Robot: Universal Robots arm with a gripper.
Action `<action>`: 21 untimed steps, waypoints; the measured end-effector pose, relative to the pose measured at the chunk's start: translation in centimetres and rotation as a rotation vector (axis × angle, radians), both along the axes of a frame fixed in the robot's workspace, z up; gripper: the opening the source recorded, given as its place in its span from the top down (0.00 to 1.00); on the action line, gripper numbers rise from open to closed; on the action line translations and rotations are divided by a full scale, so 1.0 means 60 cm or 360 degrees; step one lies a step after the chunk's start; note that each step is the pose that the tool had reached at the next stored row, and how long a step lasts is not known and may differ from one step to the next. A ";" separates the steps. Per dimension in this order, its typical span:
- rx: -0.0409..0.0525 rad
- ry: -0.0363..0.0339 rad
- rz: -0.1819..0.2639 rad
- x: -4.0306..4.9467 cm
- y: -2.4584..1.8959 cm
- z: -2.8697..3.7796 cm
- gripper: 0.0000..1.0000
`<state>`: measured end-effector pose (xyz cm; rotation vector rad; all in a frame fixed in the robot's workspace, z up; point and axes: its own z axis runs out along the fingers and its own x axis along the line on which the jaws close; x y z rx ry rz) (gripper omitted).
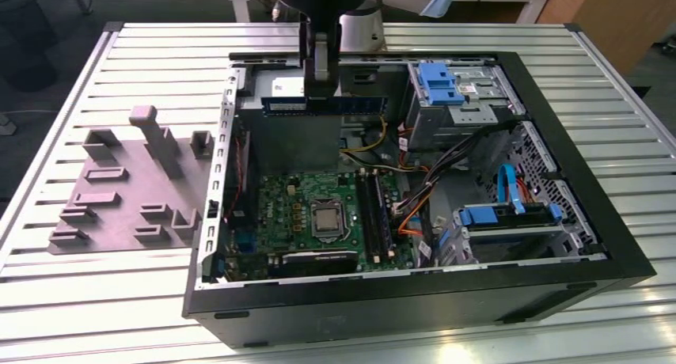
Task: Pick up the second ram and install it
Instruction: 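Pick up the second ram and move it above second insertion slot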
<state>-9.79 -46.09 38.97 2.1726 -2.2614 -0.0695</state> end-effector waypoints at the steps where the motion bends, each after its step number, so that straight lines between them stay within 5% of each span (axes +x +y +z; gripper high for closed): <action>1: 0.0000 0.0000 0.0000 0.000 0.0000 0.000 0.86; 21: 0.0000 0.0000 0.0000 -0.004 0.0000 -0.002 0.86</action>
